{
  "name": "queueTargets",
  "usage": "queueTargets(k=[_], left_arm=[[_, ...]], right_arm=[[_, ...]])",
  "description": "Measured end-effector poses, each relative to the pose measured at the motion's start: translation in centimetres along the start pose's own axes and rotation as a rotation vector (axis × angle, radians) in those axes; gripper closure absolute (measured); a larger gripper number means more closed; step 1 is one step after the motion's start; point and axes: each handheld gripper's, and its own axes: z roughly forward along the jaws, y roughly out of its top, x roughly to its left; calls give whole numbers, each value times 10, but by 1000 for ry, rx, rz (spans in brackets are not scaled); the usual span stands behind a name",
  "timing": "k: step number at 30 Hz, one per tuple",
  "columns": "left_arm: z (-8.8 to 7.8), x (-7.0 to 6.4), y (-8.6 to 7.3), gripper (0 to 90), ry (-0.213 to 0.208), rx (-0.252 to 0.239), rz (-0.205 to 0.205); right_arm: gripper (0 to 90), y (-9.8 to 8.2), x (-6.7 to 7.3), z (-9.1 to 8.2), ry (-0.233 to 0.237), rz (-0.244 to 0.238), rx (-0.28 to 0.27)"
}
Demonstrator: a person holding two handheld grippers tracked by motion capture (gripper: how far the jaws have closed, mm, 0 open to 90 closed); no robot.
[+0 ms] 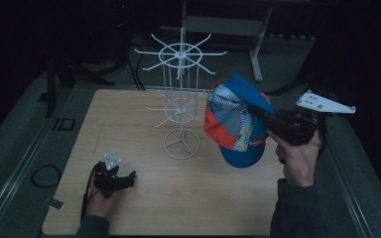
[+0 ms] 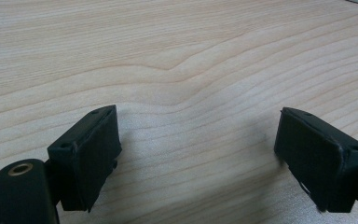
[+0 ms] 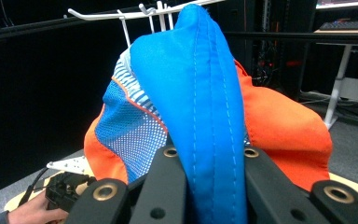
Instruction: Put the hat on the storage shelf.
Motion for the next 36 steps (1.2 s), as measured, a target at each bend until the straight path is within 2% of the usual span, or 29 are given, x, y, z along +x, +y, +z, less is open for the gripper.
queueTargets(k=[36], left_arm=[[0,0,0,145,0,0,0]], right_arm=[[877,25,-2,-9,-7,-25,-41]])
